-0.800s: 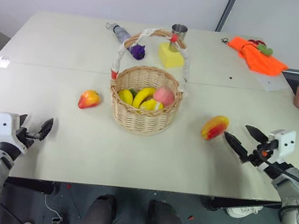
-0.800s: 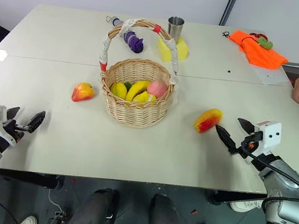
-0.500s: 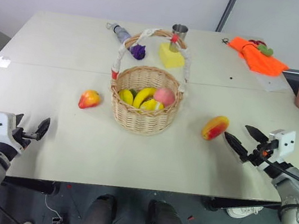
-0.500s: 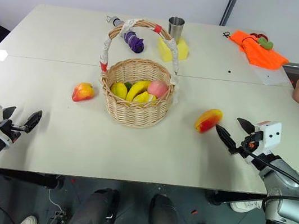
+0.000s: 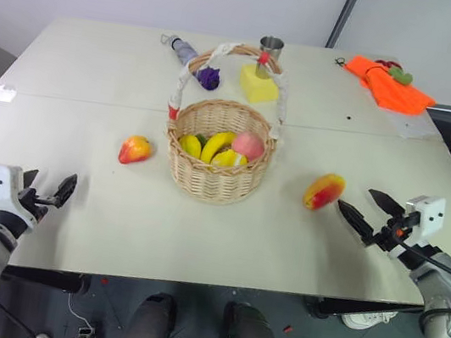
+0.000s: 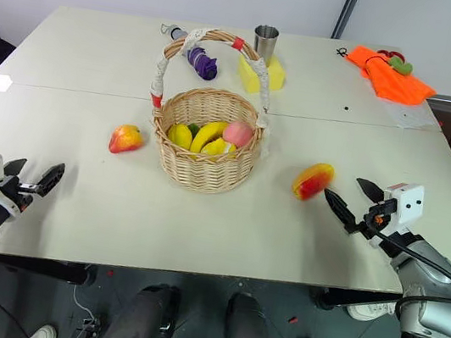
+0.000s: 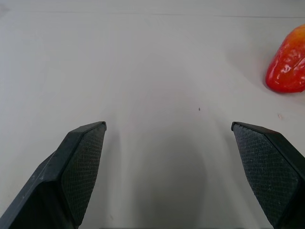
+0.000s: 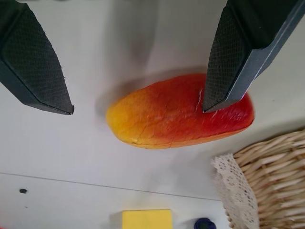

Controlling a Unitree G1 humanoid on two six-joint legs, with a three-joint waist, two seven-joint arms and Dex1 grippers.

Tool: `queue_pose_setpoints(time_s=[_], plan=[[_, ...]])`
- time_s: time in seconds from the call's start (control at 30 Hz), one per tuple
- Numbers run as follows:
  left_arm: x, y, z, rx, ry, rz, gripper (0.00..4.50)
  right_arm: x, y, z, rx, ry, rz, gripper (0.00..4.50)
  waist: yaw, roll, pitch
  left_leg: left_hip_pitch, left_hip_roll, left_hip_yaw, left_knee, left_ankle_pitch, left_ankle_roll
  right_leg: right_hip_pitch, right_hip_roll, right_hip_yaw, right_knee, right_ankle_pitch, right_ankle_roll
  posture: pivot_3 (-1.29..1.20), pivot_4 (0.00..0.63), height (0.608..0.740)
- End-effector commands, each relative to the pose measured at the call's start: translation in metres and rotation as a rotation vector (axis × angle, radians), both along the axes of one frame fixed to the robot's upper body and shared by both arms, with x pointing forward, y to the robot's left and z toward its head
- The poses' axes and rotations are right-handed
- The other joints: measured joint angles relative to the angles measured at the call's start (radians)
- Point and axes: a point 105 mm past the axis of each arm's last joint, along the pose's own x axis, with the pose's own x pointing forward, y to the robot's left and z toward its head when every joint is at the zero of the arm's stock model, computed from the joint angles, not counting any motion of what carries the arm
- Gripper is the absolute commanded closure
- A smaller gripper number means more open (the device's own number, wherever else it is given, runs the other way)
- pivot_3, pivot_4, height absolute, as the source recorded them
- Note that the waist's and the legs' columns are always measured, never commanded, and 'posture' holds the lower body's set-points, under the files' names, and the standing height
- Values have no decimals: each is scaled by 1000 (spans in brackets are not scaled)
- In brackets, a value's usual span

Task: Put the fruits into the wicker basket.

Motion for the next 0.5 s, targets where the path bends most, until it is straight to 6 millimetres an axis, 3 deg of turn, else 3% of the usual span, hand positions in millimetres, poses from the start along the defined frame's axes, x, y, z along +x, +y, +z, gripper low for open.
queue_pose_setpoints(time_s=[0.03, 0.3, 0.5], plan=[[10, -12, 24, 37, -44, -64, 0, -3, 9, 27, -28, -75, 67, 21, 0, 0, 0, 0, 0, 0, 0, 0, 0, 0, 0, 0, 0, 0, 0, 0, 150, 740], [38, -31, 45, 128, -17, -155, 0, -17, 43, 62, -51, -80, 265, 21, 1, 0, 0, 0, 0, 0, 0, 0, 0, 0, 0, 0, 0, 0, 0, 0, 150, 740], [68, -54, 62, 196, 12, -258, 0, -49, 91, 76, -108, -4, 523, 21, 1, -1, 0, 0, 0, -1, 0, 0, 0, 0, 0, 0, 0, 0, 1, 0, 150, 740]])
